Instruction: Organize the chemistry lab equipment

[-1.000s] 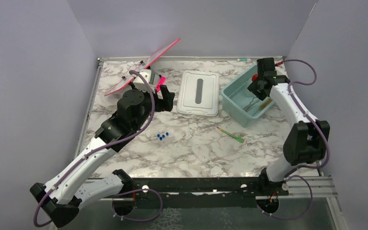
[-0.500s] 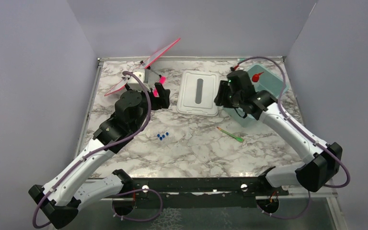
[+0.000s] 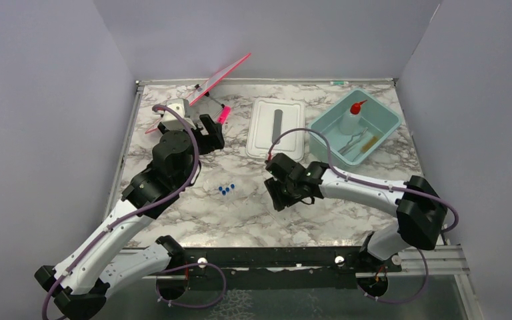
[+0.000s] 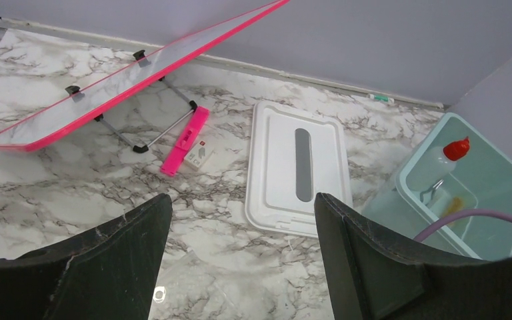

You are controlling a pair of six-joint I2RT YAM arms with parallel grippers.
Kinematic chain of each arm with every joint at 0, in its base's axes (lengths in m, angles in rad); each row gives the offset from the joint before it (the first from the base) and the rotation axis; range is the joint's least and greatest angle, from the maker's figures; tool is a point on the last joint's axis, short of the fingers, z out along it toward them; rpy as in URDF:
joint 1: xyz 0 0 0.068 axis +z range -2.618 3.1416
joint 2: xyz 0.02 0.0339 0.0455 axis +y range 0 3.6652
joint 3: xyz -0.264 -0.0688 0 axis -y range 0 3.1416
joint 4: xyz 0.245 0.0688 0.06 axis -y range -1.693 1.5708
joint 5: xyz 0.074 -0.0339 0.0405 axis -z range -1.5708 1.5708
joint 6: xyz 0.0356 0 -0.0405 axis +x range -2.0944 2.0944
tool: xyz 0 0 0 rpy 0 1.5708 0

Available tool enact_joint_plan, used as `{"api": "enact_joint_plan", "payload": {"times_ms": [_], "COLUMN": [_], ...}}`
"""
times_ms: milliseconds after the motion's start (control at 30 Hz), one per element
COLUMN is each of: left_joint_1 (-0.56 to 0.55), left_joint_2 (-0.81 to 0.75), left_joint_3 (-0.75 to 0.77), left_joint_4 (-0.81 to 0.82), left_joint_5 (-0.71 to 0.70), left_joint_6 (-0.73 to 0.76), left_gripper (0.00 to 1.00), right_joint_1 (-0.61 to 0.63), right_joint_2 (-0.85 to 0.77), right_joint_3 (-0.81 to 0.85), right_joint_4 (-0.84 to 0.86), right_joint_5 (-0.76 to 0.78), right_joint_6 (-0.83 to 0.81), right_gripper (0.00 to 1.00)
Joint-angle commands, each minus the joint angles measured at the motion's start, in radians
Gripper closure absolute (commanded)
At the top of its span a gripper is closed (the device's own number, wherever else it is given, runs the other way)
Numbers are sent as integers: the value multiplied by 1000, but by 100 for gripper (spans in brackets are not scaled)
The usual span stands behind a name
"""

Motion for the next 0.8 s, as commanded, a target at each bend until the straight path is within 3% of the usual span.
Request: {"api": "enact_joint_plan", "payload": {"times_ms": [0,267,500,767], "left_joint_1": [0,0,0,-1], "left_joint_2": [-5,3,0,-9], "left_joint_3": [31,29,23,12], "left_joint_4": [-14,-18,-20,-21], "left_joint_5": [-27,8,10,5], "left_joint_6": [1,3,5,6], "left_gripper": [19,19,19,19], "right_joint_1": [48,150,181,188], "right_joint_2": [37,178,253,278], "right_joint_3": [-10,37,74,71], "right_joint_4": [53,-6,-62,-42], "right_joint_5": [-106,-19,118,138], "right_joint_6": [-26,13,44,43], "right_gripper": [46,50,64,80]}}
